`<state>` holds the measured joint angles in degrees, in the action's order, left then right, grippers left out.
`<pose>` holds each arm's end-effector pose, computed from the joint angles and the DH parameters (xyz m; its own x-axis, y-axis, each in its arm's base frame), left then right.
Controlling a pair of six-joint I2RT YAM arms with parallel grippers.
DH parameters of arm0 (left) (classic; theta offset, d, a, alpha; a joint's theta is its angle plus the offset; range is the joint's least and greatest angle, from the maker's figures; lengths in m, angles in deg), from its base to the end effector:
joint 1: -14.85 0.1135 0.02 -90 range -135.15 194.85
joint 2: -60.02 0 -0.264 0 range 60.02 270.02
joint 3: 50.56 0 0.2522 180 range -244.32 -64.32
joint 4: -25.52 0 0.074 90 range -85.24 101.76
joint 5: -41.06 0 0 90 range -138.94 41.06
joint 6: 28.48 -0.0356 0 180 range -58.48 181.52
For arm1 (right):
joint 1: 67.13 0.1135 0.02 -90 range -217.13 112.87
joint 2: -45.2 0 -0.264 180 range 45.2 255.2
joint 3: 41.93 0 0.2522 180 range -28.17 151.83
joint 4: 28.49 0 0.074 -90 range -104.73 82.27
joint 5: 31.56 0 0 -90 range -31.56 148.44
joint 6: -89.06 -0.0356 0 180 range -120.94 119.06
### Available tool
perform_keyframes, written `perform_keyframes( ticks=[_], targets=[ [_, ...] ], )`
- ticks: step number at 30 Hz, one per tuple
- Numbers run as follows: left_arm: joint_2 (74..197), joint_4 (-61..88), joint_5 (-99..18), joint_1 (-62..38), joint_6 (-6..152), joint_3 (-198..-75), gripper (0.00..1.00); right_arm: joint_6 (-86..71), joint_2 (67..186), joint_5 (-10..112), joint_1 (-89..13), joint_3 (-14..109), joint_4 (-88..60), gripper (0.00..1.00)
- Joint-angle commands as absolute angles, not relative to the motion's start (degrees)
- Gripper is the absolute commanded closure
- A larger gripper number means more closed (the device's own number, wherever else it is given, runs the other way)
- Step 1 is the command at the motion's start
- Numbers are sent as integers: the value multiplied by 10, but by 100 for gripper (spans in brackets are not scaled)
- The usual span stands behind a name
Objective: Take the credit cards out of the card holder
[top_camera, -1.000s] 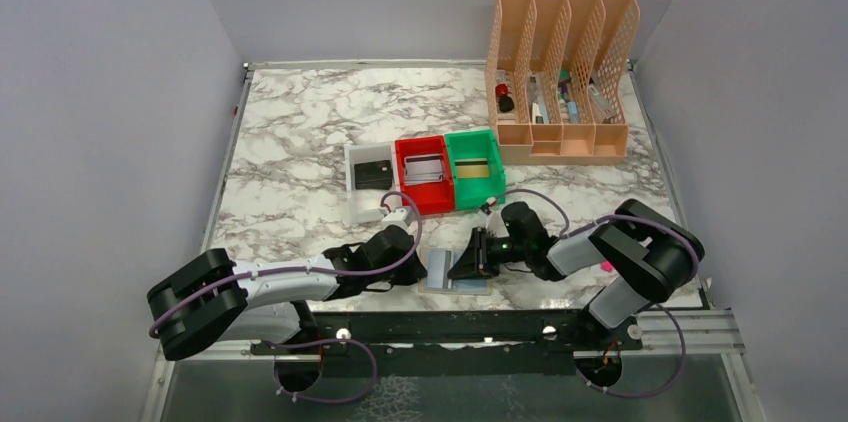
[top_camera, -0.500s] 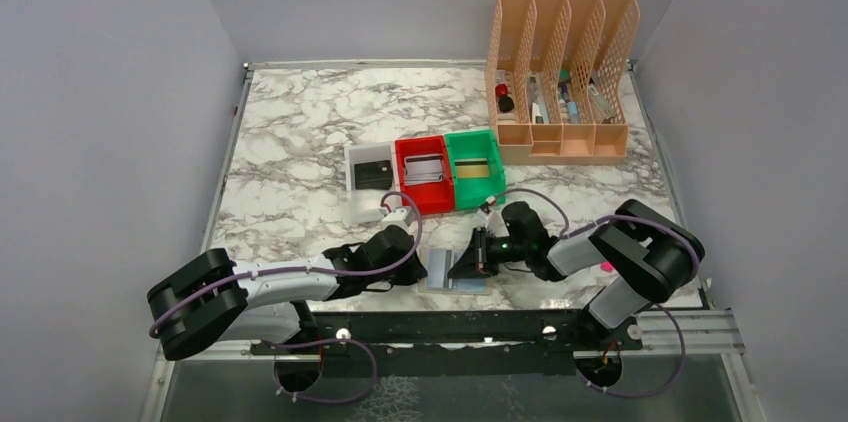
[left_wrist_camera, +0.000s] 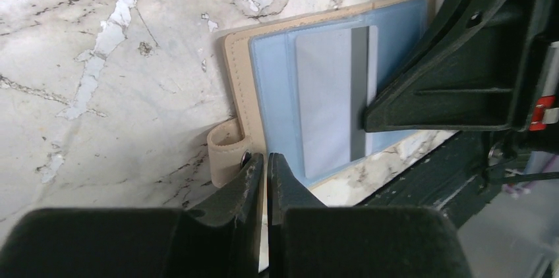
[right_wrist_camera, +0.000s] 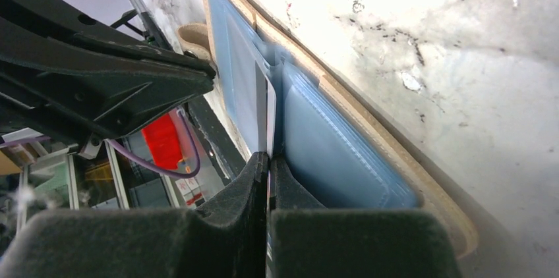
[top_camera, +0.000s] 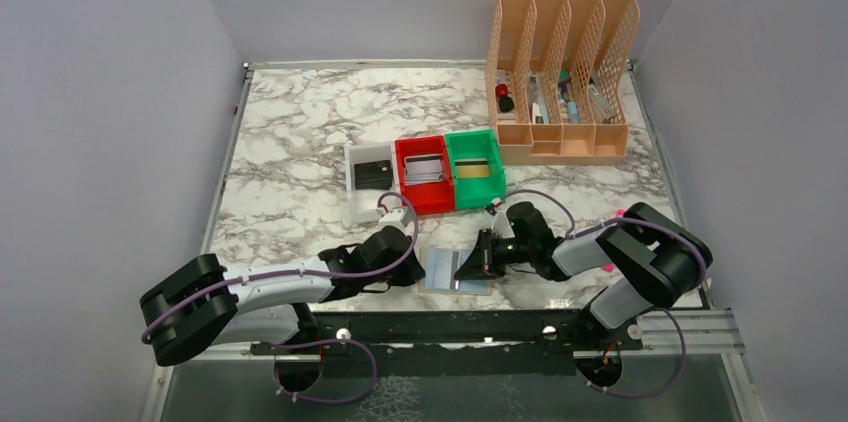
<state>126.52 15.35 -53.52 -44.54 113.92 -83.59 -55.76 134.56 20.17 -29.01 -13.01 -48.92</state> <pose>0.1065 -0.1744 0.1410 -0.8708 -0.0791 -0.4852 0.2271 0.8106 -0.5397 0.1591 0.1529 0.0926 -0.9926 0.0368 -0.1158 -0.0808 0.5115 0.8555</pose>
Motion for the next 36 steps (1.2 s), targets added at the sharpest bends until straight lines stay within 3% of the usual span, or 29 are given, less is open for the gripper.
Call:
perform_keyframes(
  ticks=[1,3,5,13,18,31,34,36],
  targets=[
    [1225,148,-549,-449,1109,-849,80,-546,1364,205,-294,-139,-477,94],
    [1216,164,-544,-449,1092,-868,65,-551,1378,202,-294,-138,-489,94],
    [1223,187,-523,-449,1076,-887,60,-561,1390,200,-294,-140,-506,94],
    [1369,233,-471,-471,1061,-945,59,-561,1393,210,-294,-142,-506,94],
    [1420,211,-492,-478,1092,-949,65,-552,1371,222,-294,-143,-484,92],
    [1406,173,-536,-481,1128,-903,85,-569,1349,179,-294,-145,-532,88],
    [1398,163,-544,-481,1130,-901,87,-569,1339,183,-294,-149,-528,79],
    [1396,164,-544,-481,1131,-899,89,-567,1337,177,-294,-147,-529,79]
  ],
)
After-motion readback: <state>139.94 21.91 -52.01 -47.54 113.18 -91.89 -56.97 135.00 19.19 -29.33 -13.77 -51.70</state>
